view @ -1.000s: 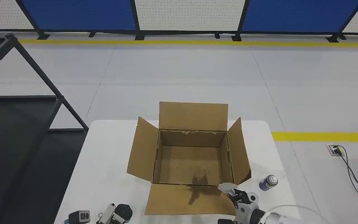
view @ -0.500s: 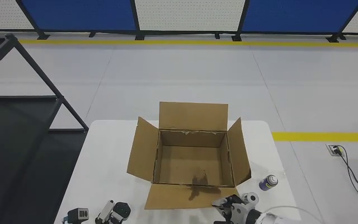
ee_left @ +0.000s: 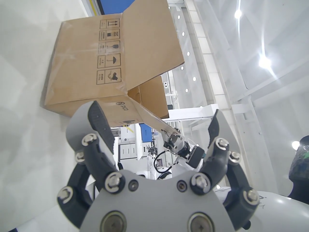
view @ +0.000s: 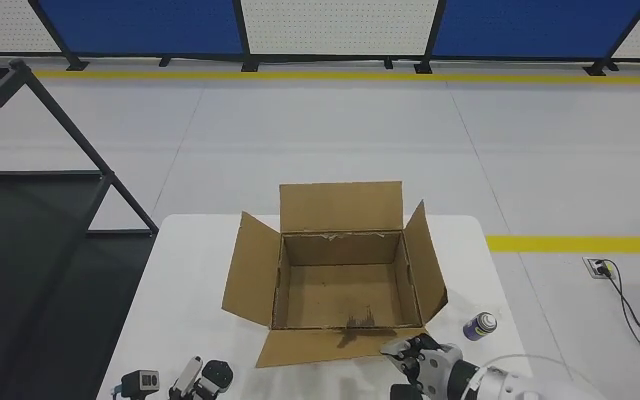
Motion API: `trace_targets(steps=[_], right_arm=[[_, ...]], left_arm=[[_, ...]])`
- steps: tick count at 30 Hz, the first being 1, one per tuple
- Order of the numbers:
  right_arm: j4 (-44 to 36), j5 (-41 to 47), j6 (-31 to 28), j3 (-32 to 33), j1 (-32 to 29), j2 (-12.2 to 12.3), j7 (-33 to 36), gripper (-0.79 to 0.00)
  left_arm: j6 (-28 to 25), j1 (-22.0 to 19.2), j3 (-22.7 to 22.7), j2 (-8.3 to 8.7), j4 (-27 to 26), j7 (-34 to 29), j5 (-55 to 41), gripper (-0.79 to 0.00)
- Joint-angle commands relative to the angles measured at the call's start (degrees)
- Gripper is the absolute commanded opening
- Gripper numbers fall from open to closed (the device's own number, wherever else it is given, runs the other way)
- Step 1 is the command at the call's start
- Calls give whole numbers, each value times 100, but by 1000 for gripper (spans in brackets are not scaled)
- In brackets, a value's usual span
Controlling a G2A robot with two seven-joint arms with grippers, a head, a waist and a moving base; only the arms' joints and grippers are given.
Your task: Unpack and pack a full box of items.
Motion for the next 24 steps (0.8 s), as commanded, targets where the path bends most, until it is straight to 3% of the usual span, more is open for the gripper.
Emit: trace_targets(steps=[1, 24], right_arm=[[0, 110, -33, 62, 3, -3, -33, -785], [0, 449, -329, 518, 50, -28, -301, -785]], left_arm=[[-26, 5, -7, -6, 20, -27, -36, 0], [-160, 34, -123, -63, 184, -377, -288, 0]])
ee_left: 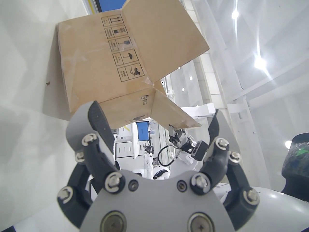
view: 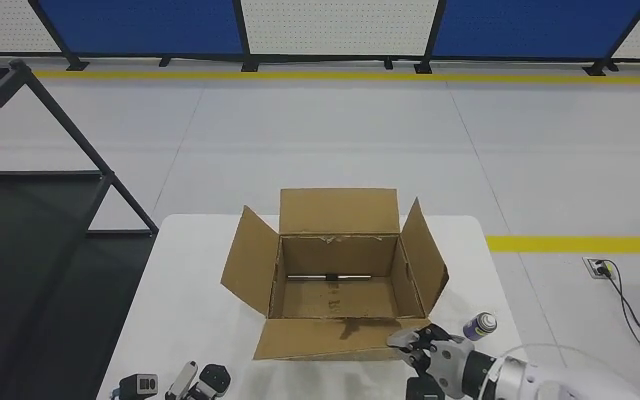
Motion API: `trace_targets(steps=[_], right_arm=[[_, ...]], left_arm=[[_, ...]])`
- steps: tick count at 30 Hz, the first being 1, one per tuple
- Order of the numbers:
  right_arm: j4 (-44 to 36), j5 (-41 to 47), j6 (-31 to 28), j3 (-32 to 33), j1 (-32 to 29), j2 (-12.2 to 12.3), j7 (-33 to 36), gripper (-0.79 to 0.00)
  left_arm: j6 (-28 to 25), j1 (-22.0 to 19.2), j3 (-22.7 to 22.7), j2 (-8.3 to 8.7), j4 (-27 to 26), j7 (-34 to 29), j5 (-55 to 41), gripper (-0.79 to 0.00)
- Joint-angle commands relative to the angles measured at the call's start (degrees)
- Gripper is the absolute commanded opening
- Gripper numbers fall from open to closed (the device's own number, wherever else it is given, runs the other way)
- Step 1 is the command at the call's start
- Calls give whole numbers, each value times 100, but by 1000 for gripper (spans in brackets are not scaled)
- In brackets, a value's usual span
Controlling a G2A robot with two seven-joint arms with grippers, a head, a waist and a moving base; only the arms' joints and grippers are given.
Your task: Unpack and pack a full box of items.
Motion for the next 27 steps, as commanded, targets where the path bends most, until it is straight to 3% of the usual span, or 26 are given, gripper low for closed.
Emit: trace_targets(steps=[1, 17, 27], right_arm=[[0, -10, -41, -14, 5, -2, 40, -785], [0, 237, -777, -564, 105, -35, 979, -785], [0, 406, -780, -985, 316, -97, 1429, -785]], left_arm=[[-19, 7, -21, -4, 6, -18, -17, 0], [98, 2, -119, -38, -45, -106, 7, 0], [208, -64, -13, -78, -111, 50, 256, 0]])
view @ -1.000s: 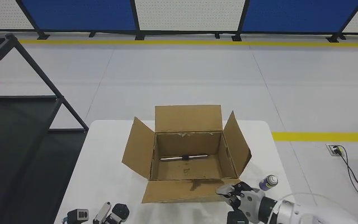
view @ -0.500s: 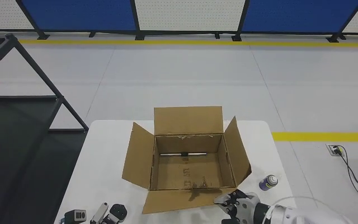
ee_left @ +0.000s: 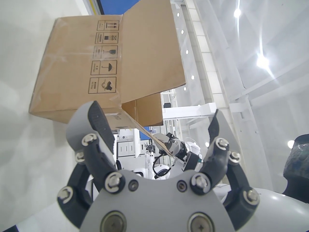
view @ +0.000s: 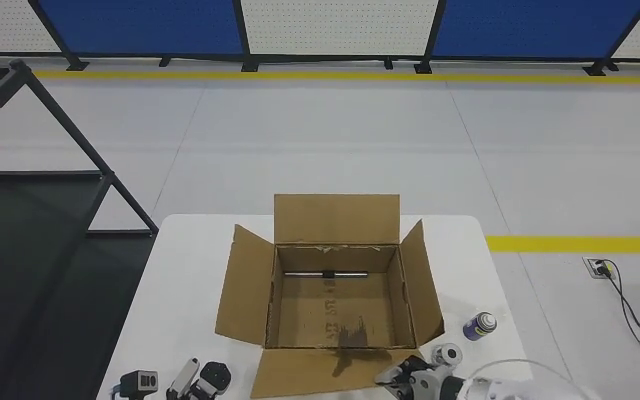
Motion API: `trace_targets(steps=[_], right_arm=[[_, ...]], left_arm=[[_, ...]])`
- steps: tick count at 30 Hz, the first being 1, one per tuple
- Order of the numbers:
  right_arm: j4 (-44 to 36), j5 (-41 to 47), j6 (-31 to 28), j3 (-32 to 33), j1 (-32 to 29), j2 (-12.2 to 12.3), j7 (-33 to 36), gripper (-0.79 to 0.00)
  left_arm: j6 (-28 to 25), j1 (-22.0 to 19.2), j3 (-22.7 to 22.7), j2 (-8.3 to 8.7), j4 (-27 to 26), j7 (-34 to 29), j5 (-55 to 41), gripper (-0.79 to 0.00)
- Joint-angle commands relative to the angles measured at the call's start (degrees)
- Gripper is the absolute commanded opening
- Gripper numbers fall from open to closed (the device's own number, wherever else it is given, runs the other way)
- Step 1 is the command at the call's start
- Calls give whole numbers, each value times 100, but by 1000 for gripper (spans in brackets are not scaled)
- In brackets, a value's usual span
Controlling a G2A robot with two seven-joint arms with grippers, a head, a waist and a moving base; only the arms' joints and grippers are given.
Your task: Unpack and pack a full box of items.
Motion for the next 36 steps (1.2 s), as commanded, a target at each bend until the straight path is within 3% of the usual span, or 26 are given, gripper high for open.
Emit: trace_targets(steps=[1, 12, 14, 21, 32, 36], right_arm=[[0, 52, 9, -51, 41, -10, 78, -785], [0, 201, 6, -120, 171, -36, 269, -785], [0, 181, 23, -99, 144, -34, 274, 0], [0, 182, 120, 235, -16, -3, 159, 0], [0, 193, 150, 529, -146, 24, 53, 0], [41, 194, 242, 535, -170, 19, -9, 0]], left_arm=[[5, -10, 31, -12, -40, 140, 194, 0], [94, -51, 232, -105, -539, 1139, 1426, 0], [223, -115, 235, -117, -595, 1281, 1529, 0], [865, -65, 139, -129, -794, 1443, 2049, 0], [865, -65, 139, -129, -794, 1443, 2049, 0], [1158, -248, 142, -142, -799, 1617, 2363, 0]])
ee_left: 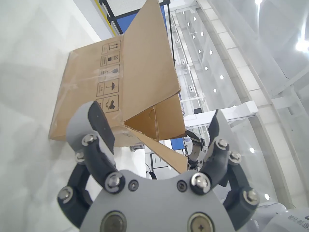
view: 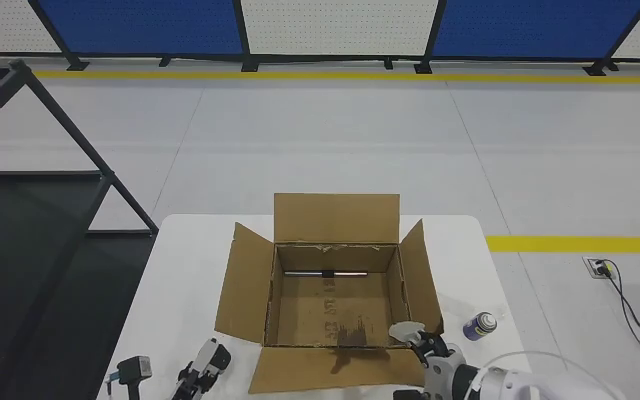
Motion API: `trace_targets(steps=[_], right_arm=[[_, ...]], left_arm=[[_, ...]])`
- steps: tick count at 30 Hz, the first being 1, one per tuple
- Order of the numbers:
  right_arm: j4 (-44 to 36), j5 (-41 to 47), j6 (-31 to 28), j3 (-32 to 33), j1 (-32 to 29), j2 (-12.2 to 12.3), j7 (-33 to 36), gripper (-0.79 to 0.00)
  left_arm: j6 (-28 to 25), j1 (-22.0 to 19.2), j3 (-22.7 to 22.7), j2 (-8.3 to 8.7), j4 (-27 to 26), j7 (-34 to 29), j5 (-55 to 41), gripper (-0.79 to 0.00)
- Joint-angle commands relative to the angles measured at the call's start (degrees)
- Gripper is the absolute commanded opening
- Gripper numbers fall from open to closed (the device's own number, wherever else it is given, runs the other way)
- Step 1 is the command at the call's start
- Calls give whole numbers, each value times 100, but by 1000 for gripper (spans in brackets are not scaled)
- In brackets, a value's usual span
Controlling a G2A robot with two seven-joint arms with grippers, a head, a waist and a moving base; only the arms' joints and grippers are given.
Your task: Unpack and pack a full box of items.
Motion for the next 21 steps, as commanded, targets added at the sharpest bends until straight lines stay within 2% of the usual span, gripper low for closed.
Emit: trace_targets(steps=[1, 7, 17, 18, 19, 21], right_arm=[[25, -12, 68, 2, -18, -5, -176, 0], [140, -291, 184, 172, -209, 6, -652, 0], [160, -783, 166, 641, -804, 60, -1427, 0], [160, -824, 156, 674, -850, 64, -1474, 0], [156, -861, 146, 705, -891, 67, -1517, 0], [146, -918, 129, 760, -950, 73, -1589, 0]], left_arm=[[115, -63, -4, -5, -49, 66, 189, 0], [446, -255, -92, -2, -183, -21, 553, 0], [934, -741, 44, -5, -173, -310, 1006, -6], [944, -775, 84, -9, -159, -298, 1049, -166], [943, -802, 126, -13, -142, -288, 1108, -413], [915, -838, 206, -23, -109, -247, 1170, -674]])
